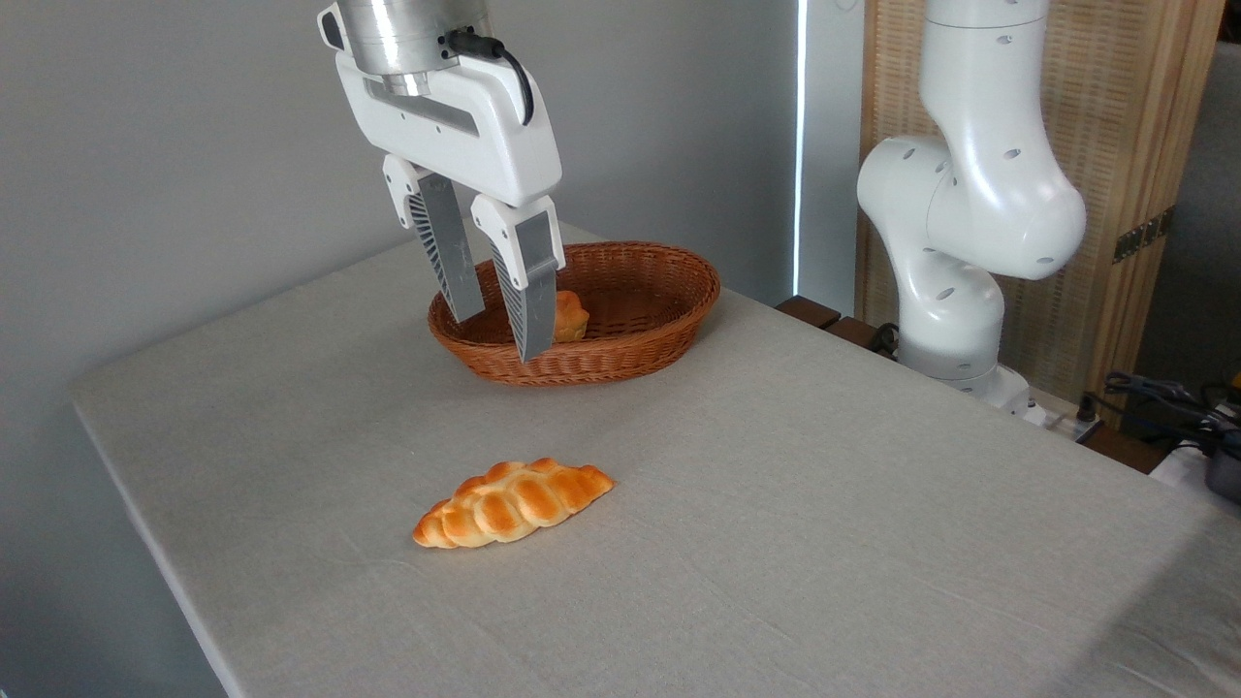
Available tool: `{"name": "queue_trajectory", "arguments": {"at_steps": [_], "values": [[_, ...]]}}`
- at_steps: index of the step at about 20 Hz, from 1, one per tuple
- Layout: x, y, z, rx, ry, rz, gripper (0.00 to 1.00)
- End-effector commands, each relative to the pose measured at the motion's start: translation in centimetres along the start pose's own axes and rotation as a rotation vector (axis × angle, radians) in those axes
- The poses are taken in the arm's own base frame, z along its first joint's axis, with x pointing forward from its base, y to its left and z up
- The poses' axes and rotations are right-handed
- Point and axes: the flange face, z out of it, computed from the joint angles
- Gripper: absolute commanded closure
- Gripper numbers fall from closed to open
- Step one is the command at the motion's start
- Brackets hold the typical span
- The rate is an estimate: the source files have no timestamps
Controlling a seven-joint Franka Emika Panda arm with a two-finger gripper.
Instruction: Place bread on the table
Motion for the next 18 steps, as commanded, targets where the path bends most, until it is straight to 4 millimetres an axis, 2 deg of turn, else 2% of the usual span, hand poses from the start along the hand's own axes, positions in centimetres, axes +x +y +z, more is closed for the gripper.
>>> {"name": "queue_trajectory", "arguments": {"at_steps": [1, 8, 10, 13, 16, 18], "values": [[-0.4, -0.3, -0.7, -0.002, -0.002, -0.022, 0.0], [-0.4, -0.2, -0.7, -0.002, 0.0, -0.02, 0.0], [0.0, 0.4, -0.5, -0.008, 0.001, -0.01, 0.0], [1.6, 3.6, 0.0, -0.052, 0.025, 0.042, 0.0], [2.9, 8.8, 0.7, -0.08, 0.042, 0.126, 0.0], [4.3, 12.8, 2.3, -0.099, 0.05, 0.193, 0.0]]}}
